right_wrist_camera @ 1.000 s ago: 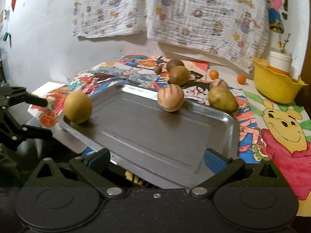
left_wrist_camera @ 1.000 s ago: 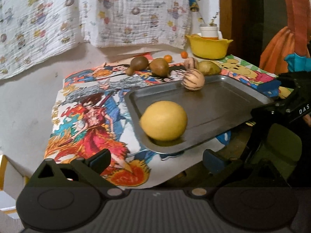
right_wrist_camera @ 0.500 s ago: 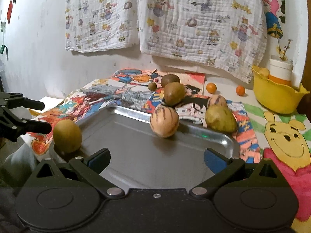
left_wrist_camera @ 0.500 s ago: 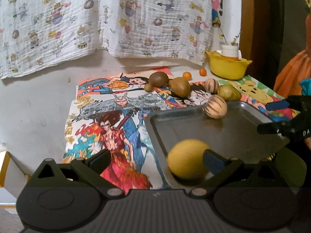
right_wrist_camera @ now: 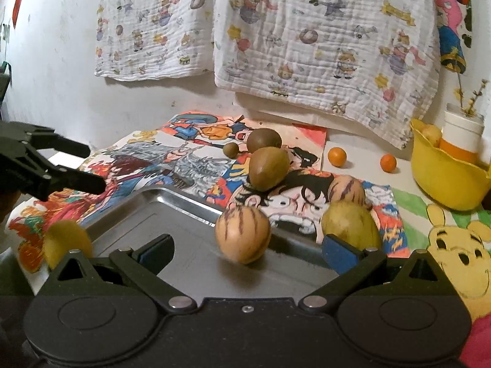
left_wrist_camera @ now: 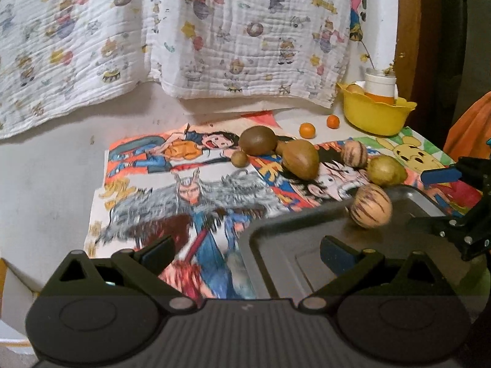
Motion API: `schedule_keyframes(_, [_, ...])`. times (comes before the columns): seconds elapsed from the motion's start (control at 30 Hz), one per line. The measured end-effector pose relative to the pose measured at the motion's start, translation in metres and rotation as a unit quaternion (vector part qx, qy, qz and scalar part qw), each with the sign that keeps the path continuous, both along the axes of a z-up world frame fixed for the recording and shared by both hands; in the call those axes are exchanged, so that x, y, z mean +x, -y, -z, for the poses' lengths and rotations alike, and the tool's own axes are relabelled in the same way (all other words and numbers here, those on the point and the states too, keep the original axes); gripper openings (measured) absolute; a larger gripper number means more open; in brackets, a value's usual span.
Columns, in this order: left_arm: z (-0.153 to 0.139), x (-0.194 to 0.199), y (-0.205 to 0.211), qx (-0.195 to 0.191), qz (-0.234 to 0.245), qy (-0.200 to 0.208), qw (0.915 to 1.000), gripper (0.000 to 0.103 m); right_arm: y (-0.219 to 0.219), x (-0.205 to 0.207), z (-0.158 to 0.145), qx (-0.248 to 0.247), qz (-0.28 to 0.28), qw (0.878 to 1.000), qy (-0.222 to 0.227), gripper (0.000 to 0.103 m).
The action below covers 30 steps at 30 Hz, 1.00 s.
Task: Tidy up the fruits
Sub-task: 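Grasp the large brown oval fruit with the right tool while the left tool reaches a small brown fruit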
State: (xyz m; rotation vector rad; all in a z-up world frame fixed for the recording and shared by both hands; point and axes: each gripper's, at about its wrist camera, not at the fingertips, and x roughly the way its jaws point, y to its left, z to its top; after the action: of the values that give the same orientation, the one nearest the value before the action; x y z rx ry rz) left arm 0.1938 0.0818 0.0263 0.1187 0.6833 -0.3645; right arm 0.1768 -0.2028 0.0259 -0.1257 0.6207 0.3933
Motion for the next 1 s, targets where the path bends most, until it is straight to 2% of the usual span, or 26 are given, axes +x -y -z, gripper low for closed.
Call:
schedule_keyframes(0.23, [0.001, 0.05, 0.006, 0.003, -0.009, 0.002, 0.9999, 0.103, -0.013, 0.036, -0.002, -0.015, -0.011, 1.0, 0.006, 0.102])
schedule_keyframes(0.33, [0.006, 0.075, 0.013, 0.044, -0.038, -0.023, 0.998, 0.103, -0.022, 0.051, -0.006, -0.024, -0.016, 0.999, 0.014, 0.102])
schedule_keyframes(0.37, [0.007, 0.081, 0.012, 0.046, -0.041, -0.028, 0.9977, 0.103, -0.024, 0.055, -0.008, -0.028, -0.016, 0.999, 0.018, 0.102])
schedule_keyframes(0.5, [0.013, 0.106, 0.009, 0.025, -0.045, -0.057, 0.997, 0.103, -0.034, 0.078, -0.016, -0.043, -0.015, 0.999, 0.024, 0.102])
schedule_keyframes(0.63, [0.017, 0.132, 0.009, 0.011, -0.051, -0.06, 0.9968, 0.103, -0.042, 0.107, -0.015, -0.061, -0.008, 0.998, 0.009, 0.102])
schedule_keyframes(0.9, [0.031, 0.174, 0.02, -0.014, -0.041, -0.05, 0.9978, 0.103, -0.048, 0.148, 0.01, -0.046, -0.005, 0.998, -0.043, 0.098])
schedule_keyframes(1.0, [0.038, 0.186, 0.024, -0.025, -0.04, -0.057, 0.9973, 0.102, -0.05, 0.158, 0.019, -0.046, -0.004, 0.997, -0.055, 0.094])
